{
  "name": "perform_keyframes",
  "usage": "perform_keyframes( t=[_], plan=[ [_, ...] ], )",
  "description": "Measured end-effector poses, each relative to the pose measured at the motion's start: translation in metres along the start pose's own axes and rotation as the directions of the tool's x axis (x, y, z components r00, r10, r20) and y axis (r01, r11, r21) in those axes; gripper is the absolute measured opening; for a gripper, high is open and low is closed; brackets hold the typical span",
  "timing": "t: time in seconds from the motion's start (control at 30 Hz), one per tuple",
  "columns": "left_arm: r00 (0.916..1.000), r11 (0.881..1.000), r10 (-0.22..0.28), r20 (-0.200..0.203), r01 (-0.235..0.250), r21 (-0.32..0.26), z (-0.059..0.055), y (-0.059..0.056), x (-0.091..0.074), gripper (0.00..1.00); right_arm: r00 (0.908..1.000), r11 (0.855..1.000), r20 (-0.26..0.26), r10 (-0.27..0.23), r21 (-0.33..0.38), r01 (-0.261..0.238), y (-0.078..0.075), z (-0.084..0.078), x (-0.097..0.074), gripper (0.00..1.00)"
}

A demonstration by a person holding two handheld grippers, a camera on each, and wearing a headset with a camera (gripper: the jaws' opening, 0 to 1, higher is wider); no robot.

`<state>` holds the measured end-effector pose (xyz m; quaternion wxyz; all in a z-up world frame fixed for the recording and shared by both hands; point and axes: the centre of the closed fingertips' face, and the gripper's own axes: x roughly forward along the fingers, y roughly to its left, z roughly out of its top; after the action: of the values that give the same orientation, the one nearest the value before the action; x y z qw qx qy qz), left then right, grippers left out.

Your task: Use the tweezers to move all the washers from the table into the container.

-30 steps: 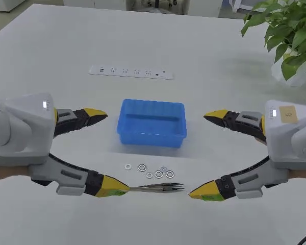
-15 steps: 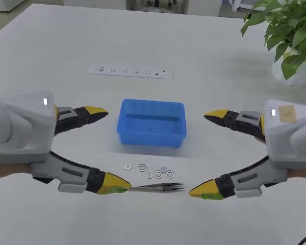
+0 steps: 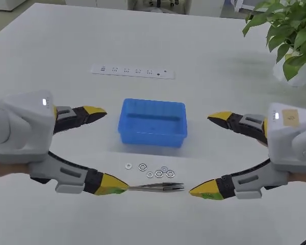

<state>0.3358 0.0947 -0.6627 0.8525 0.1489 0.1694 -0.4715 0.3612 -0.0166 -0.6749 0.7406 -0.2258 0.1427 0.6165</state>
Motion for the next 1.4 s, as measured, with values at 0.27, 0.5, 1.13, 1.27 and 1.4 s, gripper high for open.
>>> perform_keyframes(
  t=[0.27, 0.5, 1.13, 1.27, 1.4],
  plan=[
    [0.9999, 1.0, -0.011, -0.006, 0.011, -0.004, -0.002, -0.003, 0.002, 0.99, 0.9999, 1.0, 0.002, -0.01, 0.018, 0.01, -0.003, -0.001, -0.003, 0.95],
    [0.9998, 1.0, -0.018, 0.001, 0.018, -0.015, 0.0, -0.005, 0.003, 0.99, 0.9998, 0.999, 0.0, -0.02, 0.026, 0.02, -0.004, -0.002, -0.005, 0.92],
    [0.9992, 0.999, -0.018, -0.036, 0.019, 0.03, -0.008, -0.005, 0.004, 0.84, 0.9991, 1.0, -0.04, 0.013, 0.013, -0.013, -0.003, -0.007, 0.003, 0.76],
    [0.9986, 0.998, -0.029, -0.043, 0.031, 0.051, -0.012, -0.006, 0.008, 0.78, 0.9981, 1.0, -0.055, 0.026, 0.008, -0.026, -0.002, -0.009, 0.007, 0.7],
    [0.9961, 0.997, -0.044, -0.076, 0.048, 0.054, -0.022, -0.006, 0.012, 0.71, 0.9956, 0.999, -0.076, 0.055, 0.005, -0.054, 0.002, -0.014, 0.012, 0.64]
  ],
)
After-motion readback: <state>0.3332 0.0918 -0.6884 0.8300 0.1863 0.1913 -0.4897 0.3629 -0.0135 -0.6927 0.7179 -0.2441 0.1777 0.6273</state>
